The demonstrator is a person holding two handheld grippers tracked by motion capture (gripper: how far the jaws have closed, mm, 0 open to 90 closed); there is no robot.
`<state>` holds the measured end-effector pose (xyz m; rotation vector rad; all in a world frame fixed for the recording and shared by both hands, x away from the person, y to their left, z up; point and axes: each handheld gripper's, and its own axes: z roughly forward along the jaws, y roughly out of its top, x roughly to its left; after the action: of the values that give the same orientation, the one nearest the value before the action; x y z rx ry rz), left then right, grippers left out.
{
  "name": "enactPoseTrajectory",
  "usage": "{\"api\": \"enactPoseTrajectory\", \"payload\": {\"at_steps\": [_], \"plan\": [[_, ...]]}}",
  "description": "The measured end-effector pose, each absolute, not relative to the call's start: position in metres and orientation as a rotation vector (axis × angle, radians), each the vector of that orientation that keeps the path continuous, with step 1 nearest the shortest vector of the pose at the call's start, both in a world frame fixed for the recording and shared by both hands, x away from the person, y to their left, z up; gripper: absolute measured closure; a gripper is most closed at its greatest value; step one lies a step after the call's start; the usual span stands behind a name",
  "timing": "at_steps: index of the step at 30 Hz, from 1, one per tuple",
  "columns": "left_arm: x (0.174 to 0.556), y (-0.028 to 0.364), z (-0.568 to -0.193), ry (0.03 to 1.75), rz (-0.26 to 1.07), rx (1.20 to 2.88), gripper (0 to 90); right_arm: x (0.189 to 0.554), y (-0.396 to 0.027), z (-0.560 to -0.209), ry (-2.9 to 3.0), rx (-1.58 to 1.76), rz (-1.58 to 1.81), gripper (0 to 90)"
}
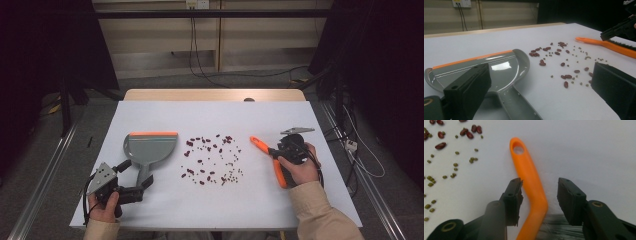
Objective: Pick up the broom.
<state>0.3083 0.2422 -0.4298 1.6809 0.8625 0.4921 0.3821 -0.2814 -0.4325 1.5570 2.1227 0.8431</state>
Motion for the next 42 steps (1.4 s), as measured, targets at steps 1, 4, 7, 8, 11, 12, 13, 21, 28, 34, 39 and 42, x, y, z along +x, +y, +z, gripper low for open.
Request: {"api": "enactPoseTrajectory", "payload": {"at_steps": [1,4,7,8,11,12,13,21,28,34,39,42], "plan": [[0.308,0.242,-0.43,0.865,0.488,1.679,2.6,0.383,-0.282,-0.434,2.142,1.572,0.846,55.7],[0.309,0.242,-0.43,0.865,0.488,1.682,2.7,0.385,-0.284,-0.438,2.165,1.608,0.845,58.2],[0.309,0.241,-0.43,0.862,0.49,1.686,2.7,0.386,-0.283,-0.439,2.177,1.622,0.826,60.6],[0.309,0.241,-0.43,0.866,0.487,1.682,2.7,0.386,-0.283,-0.44,2.179,1.633,0.816,61.6],[0.309,0.241,-0.431,0.865,0.487,1.684,2.7,0.388,-0.283,-0.442,2.182,1.646,0.793,63.8],[0.309,0.241,-0.431,0.865,0.487,1.685,2.7,0.388,-0.282,-0.443,2.18,1.646,0.79,63.9],[0.309,0.241,-0.431,0.863,0.486,1.686,2.7,0.389,-0.281,-0.444,2.183,1.656,0.792,64.6],[0.309,0.241,-0.431,0.859,0.49,1.693,2.7,0.39,-0.276,-0.447,2.181,1.673,0.736,66.7],[0.309,0.24,-0.431,0.865,0.488,1.688,2.7,0.391,-0.279,-0.447,2.19,1.682,0.756,68.2],[0.309,0.239,-0.43,0.867,0.486,1.683,2.7,0.392,-0.275,-0.445,2.193,1.668,0.719,68.8],[0.311,0.24,-0.431,0.866,0.484,1.687,2.7,0.392,-0.279,-0.444,2.193,1.666,0.764,70.0],[0.311,0.24,-0.431,0.867,0.486,1.688,2.7,0.393,-0.28,-0.443,2.198,1.678,0.768,70.3]]}}
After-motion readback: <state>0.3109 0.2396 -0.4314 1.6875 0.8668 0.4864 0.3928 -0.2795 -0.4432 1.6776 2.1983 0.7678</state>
